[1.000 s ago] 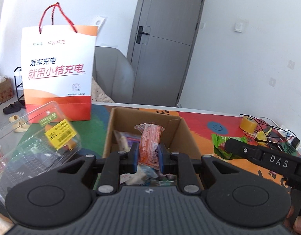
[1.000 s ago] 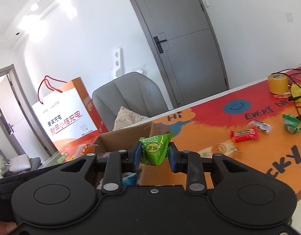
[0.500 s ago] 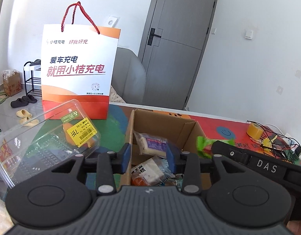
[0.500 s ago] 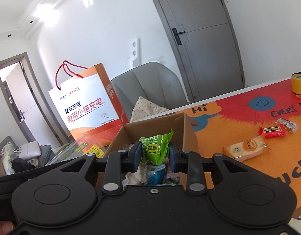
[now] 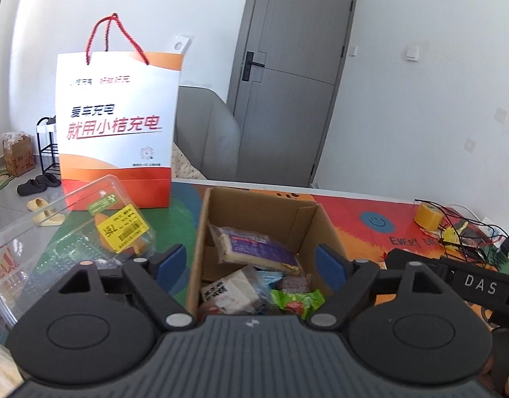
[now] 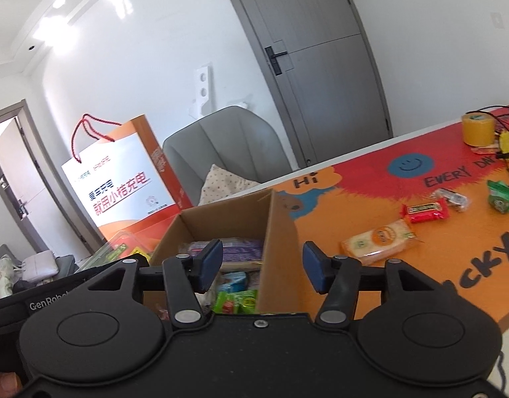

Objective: Organize snacks
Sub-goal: 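Move both tools back over the table toward the cracker pack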

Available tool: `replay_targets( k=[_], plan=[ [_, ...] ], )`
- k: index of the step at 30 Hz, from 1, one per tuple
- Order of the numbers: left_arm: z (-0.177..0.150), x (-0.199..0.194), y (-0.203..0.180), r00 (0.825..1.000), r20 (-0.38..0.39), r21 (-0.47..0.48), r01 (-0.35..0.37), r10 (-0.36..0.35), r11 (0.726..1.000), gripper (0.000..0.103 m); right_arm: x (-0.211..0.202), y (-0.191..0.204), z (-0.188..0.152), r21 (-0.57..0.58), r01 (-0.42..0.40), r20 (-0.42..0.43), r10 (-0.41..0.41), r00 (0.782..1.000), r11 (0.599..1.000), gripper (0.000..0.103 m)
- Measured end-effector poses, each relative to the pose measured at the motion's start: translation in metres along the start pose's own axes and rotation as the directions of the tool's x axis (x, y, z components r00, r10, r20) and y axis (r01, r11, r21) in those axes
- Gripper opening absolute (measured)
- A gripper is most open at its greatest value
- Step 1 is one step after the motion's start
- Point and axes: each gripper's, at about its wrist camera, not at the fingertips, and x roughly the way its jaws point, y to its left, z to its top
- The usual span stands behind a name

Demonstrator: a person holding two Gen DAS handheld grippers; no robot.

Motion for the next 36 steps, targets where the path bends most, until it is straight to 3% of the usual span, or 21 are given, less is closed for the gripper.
replay_targets(
  k=[5,13,25,36],
  plan=[
    [-0.004,0.007,-0.02,1.0,-0.02,0.037,0.021,-0.02,0.999,0.089,-0.011,-0.018,-0.002,0.024,0.041,0.007,-0.041,0.999,0.999,0.06],
    [-0.008,0.017,-0.051,0.996,-0.063,0.074,0.06,-0.055,0.995,0.092,-0.025,-0.048,-0.004,0.054,0.09,-0.002,-0.09,0.996,0.995,0.076],
    [-0.008,0.03,-0.092,0.992,-0.084,0.111,0.108,-0.099,0.988,0.092,-0.045,-0.084,0.0,0.084,0.151,0.011,-0.153,0.988,0.985,0.092],
    [-0.008,0.046,-0.124,0.985,-0.111,0.123,0.142,-0.129,0.982,0.092,-0.061,-0.118,0.006,0.121,0.196,0.033,-0.201,0.979,0.973,0.095]
  ],
)
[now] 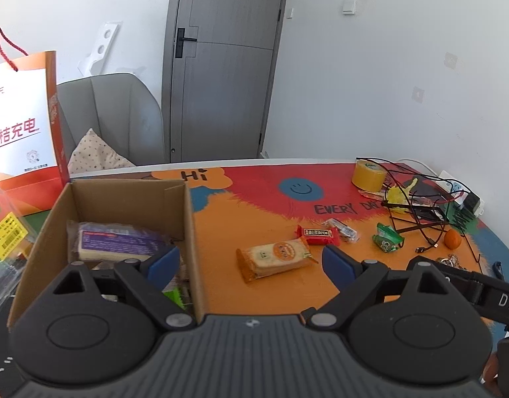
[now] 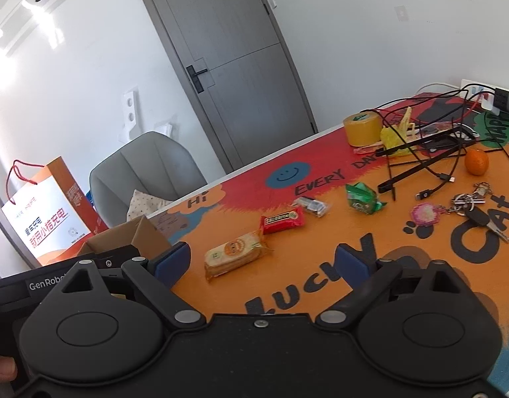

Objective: Organize snacks
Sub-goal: 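Move both tools back over the table toward the cracker pack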

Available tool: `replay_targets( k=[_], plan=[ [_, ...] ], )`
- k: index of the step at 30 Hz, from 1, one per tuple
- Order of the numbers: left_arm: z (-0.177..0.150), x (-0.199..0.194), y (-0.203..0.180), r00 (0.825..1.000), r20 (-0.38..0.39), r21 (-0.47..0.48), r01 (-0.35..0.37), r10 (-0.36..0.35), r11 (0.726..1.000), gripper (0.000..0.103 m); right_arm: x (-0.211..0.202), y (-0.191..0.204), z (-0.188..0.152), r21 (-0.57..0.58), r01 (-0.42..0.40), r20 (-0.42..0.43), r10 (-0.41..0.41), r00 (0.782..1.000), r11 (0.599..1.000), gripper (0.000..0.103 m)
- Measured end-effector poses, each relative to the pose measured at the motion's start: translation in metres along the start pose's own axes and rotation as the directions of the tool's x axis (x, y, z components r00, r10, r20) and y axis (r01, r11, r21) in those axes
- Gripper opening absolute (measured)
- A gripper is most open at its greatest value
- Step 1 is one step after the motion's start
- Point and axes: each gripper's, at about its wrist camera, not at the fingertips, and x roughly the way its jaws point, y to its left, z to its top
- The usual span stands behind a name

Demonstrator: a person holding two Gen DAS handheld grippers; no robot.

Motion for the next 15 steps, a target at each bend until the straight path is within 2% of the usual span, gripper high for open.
replay_targets(
  k=[15],
  plan=[
    [0.017,0.05,-0.028,0.998,-0.051,-0.017,-0.039,0.038,0.999,0.092,0.017,-0.032,0.015,0.028,0.027,0.012,-0.027,1.0,0.999,0.092]
  ],
)
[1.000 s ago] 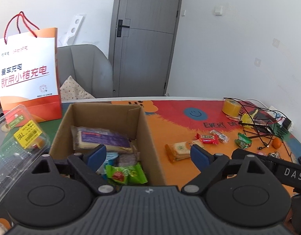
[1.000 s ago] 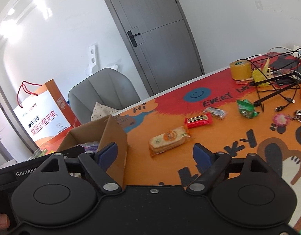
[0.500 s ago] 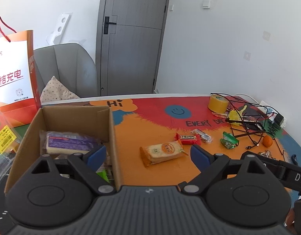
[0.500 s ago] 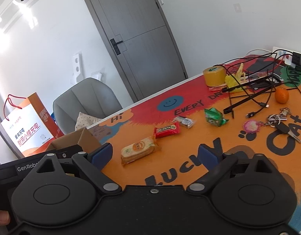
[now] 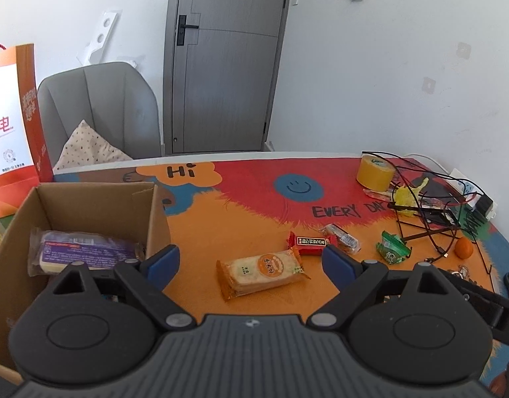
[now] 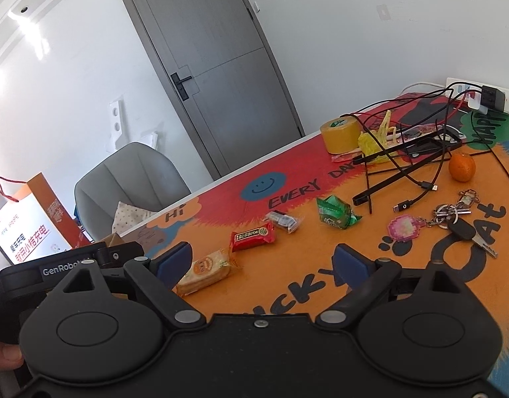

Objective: Organize snacks
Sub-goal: 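Move both tools back over the table toward the cracker pack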

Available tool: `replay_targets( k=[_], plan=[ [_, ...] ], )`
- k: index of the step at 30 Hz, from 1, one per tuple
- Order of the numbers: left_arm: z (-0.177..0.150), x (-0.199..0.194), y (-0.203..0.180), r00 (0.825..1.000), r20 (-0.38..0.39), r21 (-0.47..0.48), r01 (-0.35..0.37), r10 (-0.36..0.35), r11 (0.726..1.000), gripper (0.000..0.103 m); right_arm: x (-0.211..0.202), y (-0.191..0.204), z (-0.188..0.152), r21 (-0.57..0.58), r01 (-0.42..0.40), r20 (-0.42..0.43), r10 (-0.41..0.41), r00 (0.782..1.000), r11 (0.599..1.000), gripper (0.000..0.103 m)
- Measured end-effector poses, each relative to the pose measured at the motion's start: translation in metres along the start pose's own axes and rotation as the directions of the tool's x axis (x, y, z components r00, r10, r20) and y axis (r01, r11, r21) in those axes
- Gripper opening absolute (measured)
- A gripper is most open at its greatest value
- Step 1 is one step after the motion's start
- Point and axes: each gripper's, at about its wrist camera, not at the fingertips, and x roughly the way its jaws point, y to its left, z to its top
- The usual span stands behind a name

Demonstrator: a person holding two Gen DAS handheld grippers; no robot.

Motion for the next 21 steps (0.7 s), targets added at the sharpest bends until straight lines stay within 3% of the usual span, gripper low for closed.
replay_targets(
  k=[9,14,19,21],
  plan=[
    [0.002,0.037,-0.011,0.997,-0.067,-0.019,-0.051,0.05,0.998,0.092,0.025,-0.014,0.013,-0.006,0.0,-0.018,-0.001,1.0,1.0,0.079],
    [0.001,0.058,-0.016,0.991,-0.098,-0.017,-0.088,0.086,0.996,0.092,0.034,-0.024,0.023,-0.002,0.007,-0.005,-0.007,1.0,1.0,0.077],
    [0.002,0.07,-0.024,0.985,-0.079,0.017,-0.154,0.154,0.988,0.092,0.045,-0.035,0.03,-0.005,0.037,-0.006,-0.038,0.999,0.999,0.077],
    [0.004,0.073,-0.025,0.986,-0.08,0.002,-0.143,0.143,0.99,0.092,0.05,-0.038,0.031,-0.01,0.05,-0.009,-0.05,0.999,0.999,0.077]
  ],
)
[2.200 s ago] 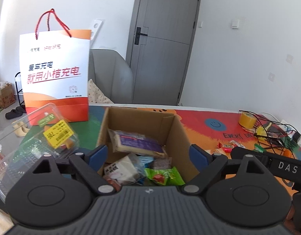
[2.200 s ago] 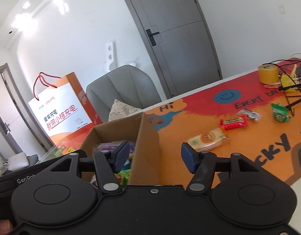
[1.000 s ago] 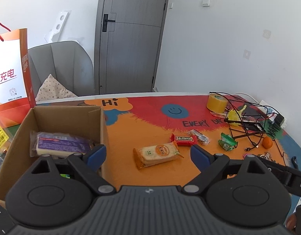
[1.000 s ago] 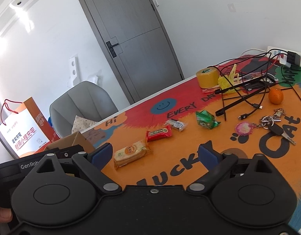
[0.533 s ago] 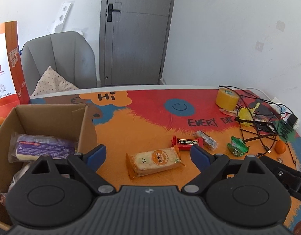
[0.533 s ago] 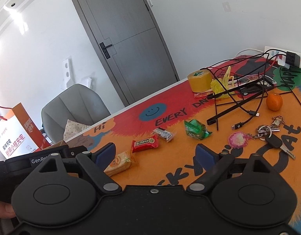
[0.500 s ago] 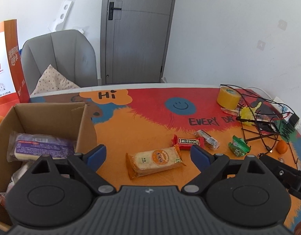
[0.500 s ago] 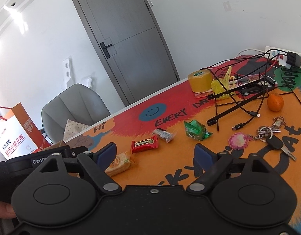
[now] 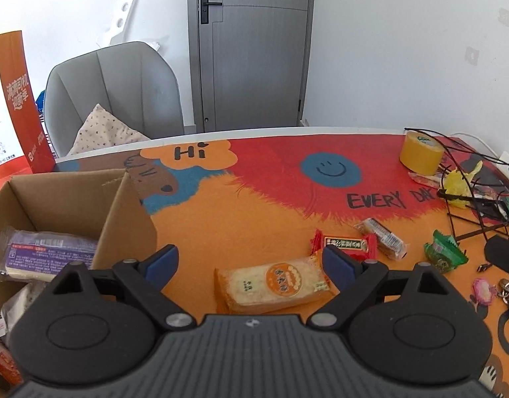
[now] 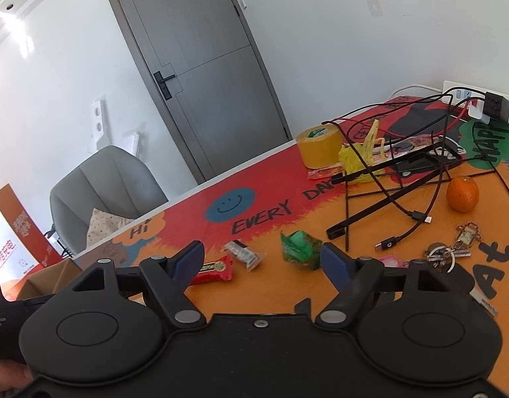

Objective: Organize snacks
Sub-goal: 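Move both tools back over the table toward the cracker pack, then grasp the cracker pack with the left tool while the right tool grasps the green candy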

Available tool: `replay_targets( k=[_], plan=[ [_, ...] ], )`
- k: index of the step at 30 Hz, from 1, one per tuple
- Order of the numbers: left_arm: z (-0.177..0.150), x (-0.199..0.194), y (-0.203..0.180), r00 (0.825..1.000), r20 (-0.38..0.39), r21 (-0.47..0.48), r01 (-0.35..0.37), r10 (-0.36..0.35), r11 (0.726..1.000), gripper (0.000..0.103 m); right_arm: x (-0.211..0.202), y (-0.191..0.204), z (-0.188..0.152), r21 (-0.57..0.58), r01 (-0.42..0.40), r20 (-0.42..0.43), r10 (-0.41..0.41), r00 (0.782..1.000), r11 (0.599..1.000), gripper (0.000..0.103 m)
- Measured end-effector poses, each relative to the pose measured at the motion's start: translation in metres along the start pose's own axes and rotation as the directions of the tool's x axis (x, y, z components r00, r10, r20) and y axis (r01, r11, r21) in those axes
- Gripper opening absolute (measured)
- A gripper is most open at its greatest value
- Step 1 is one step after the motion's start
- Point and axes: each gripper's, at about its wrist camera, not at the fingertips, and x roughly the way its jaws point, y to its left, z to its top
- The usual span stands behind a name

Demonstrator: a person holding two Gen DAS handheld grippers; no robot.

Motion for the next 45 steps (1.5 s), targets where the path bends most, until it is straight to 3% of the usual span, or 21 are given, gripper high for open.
replay_targets(
  k=[4,11,17,30,33,35,36,38,39,40,45],
  plan=[
    [0.001,0.001,-0.01,1.0,-0.007,0.002,0.028,-0.028,1.0,0.092,0.009,-0.007,0.0,0.016,0.003,-0.008,-0.003,1.0,1.0,0.078],
    [-0.005,0.029,-0.017,0.997,-0.064,0.028,-0.043,0.044,0.999,0.092,0.024,-0.012,-0.005,0.019,0.004,-0.033,-0.004,0.999,1.0,0.079],
    [-0.01,0.048,-0.018,0.995,-0.075,0.035,-0.065,0.067,0.997,0.092,0.036,-0.014,-0.006,0.011,0.019,-0.039,-0.019,0.999,1.0,0.088],
    [-0.012,0.062,-0.018,0.995,-0.09,-0.009,-0.039,0.038,0.999,0.095,0.064,-0.012,-0.004,-0.023,0.059,-0.048,-0.06,0.997,0.998,0.094],
    [-0.012,0.065,-0.013,0.994,-0.106,-0.048,-0.015,0.01,0.999,0.089,0.072,-0.01,-0.002,-0.039,0.076,-0.049,-0.078,0.996,0.996,0.094],
    [-0.011,0.064,-0.012,0.995,-0.102,-0.051,-0.013,0.008,0.999,0.079,0.077,-0.009,-0.002,-0.056,0.092,-0.052,-0.095,0.994,0.994,0.09],
    [-0.011,0.063,-0.013,0.995,-0.102,-0.046,-0.008,0.003,0.999,0.077,0.08,-0.007,-0.002,-0.069,0.101,-0.054,-0.105,0.993,0.992,0.083],
    [-0.01,0.061,-0.013,0.994,-0.108,-0.041,0.002,-0.007,0.999,0.077,0.084,-0.006,-0.003,-0.086,0.109,-0.065,-0.115,0.991,0.99,0.061],
    [-0.01,0.06,-0.013,0.994,-0.112,-0.043,0.01,-0.014,0.999,0.077,0.087,-0.007,-0.004,-0.086,0.116,-0.077,-0.123,0.989,0.99,0.043],
    [-0.011,0.059,-0.012,0.993,-0.112,-0.044,0.018,-0.022,0.999,0.077,0.089,-0.009,-0.005,-0.081,0.13,-0.088,-0.137,0.987,0.988,0.036],
    [-0.012,0.047,-0.008,0.994,-0.098,-0.047,0.038,-0.042,0.998,0.077,0.078,-0.012,-0.011,-0.055,0.118,-0.074,-0.121,0.99,0.992,0.033]
  ],
)
